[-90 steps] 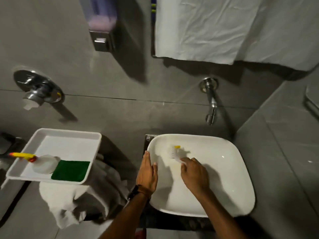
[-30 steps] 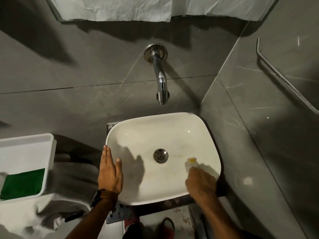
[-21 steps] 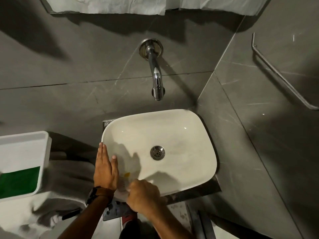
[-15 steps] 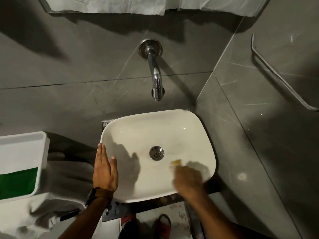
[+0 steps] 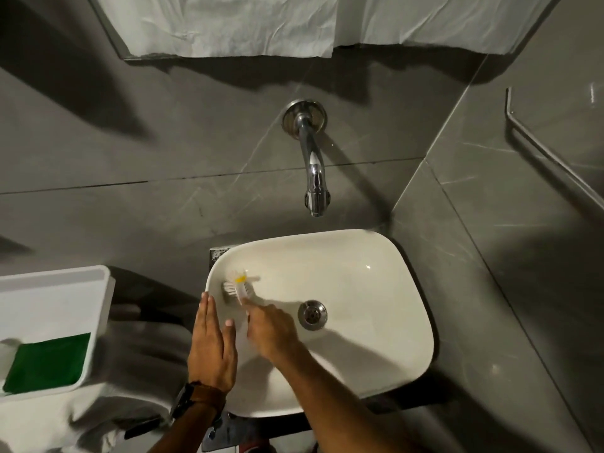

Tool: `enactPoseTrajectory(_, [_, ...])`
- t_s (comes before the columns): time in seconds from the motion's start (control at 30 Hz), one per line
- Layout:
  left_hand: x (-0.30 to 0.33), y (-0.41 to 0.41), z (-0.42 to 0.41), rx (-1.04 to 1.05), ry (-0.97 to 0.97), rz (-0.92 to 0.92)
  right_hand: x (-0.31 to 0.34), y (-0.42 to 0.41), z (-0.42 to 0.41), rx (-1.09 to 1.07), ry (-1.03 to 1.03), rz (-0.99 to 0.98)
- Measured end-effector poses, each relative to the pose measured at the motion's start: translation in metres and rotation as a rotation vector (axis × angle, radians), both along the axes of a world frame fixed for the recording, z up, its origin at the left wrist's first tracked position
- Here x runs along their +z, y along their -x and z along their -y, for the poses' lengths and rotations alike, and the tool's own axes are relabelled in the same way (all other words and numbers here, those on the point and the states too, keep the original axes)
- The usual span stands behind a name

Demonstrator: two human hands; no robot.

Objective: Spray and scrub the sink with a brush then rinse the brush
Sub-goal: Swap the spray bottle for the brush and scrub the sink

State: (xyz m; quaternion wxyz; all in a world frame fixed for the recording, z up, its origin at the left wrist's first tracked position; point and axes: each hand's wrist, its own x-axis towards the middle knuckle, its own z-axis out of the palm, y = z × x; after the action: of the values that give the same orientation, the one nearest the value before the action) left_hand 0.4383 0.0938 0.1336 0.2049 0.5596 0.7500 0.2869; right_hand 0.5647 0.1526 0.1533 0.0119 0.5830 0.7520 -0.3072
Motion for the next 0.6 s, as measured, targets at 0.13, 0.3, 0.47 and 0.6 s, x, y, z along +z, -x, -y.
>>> enactPoseTrajectory(0.13, [0.0,0.0,0.0,-0.006,-0.006,-0.007,-0.014,-0.065,-0.024,-0.553,-0.069,0.144])
enactPoseTrajectory(0.3, [-0.002,0.001,0.0,-0.011,-0.007,-0.024,-0.019,-0.103,-0.023,-0.982,-0.049,0.04])
enactPoseTrajectory(0.47, [-0.004,0.004,0.0,-0.035,0.012,-0.056,-0.017,-0.021,-0.015,-0.48,0.132,-0.04])
enactPoseTrajectory(0.6, [-0.002,0.003,0.0,-0.042,0.012,-0.053,0.013,0.005,0.024,-0.096,0.144,-0.061])
